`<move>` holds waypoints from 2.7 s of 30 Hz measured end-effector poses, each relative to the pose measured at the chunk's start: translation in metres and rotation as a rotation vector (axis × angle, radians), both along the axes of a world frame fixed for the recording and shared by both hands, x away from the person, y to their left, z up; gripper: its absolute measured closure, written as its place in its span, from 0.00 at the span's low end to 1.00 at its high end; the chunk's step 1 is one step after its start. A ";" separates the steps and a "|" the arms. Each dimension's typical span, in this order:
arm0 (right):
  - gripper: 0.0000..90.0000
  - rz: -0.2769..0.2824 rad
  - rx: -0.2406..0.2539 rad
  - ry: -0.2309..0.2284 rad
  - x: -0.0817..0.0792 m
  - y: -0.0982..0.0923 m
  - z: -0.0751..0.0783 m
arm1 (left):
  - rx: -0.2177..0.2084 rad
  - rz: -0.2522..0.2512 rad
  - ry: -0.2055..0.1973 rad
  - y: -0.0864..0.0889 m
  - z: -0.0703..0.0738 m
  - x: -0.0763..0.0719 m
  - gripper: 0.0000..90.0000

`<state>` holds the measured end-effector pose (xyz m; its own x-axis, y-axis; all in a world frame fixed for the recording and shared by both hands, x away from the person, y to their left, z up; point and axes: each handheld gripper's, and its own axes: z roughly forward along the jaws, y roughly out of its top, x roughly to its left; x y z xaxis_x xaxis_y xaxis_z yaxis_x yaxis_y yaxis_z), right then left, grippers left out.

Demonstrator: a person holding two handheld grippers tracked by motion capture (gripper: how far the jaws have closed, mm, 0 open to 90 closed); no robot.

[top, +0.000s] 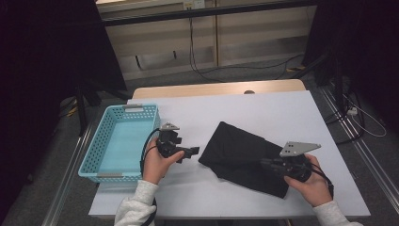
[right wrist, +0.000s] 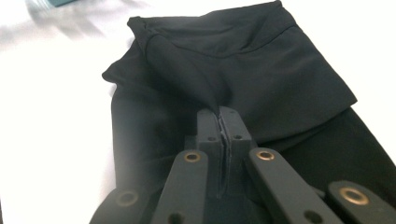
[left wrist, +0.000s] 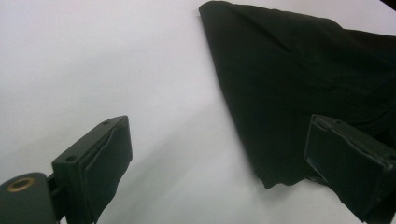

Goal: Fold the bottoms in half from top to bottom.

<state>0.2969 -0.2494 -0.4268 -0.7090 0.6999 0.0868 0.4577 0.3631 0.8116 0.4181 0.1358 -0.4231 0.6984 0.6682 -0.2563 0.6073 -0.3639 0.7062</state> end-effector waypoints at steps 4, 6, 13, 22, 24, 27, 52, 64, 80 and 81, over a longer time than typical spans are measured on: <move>0.99 -0.005 0.001 0.009 -0.001 -0.001 -0.002 | 0.000 0.005 0.001 0.001 0.001 0.000 0.09; 0.99 -0.003 -0.001 0.006 -0.002 -0.001 -0.001 | -0.004 0.002 -0.006 0.000 0.002 0.000 0.09; 0.99 -0.004 0.005 -0.002 -0.008 -0.004 0.001 | -0.001 0.004 -0.010 0.000 0.002 -0.001 0.09; 0.99 -0.007 0.009 0.001 -0.008 -0.007 0.000 | 0.008 -0.008 -0.005 -0.006 -0.001 0.000 0.09; 0.99 -0.005 0.008 -0.001 -0.009 -0.007 0.001 | 0.009 -0.009 -0.006 -0.006 -0.001 0.000 0.09; 0.99 -0.019 0.009 0.002 -0.010 -0.009 0.001 | 0.011 -0.007 -0.009 -0.006 0.000 0.000 0.09; 0.99 -0.037 0.023 -0.005 -0.022 -0.019 0.003 | 0.023 -0.019 -0.017 -0.010 0.000 0.000 0.09; 0.99 -0.042 0.020 -0.003 -0.026 -0.020 0.003 | 0.020 -0.018 -0.022 -0.011 0.002 -0.001 0.09; 0.99 -0.043 0.023 -0.005 -0.029 -0.022 0.005 | 0.017 -0.016 -0.018 -0.006 0.003 -0.002 0.09; 0.99 -0.041 0.024 -0.005 -0.029 -0.021 0.005 | 0.018 -0.015 -0.020 -0.006 0.003 -0.002 0.09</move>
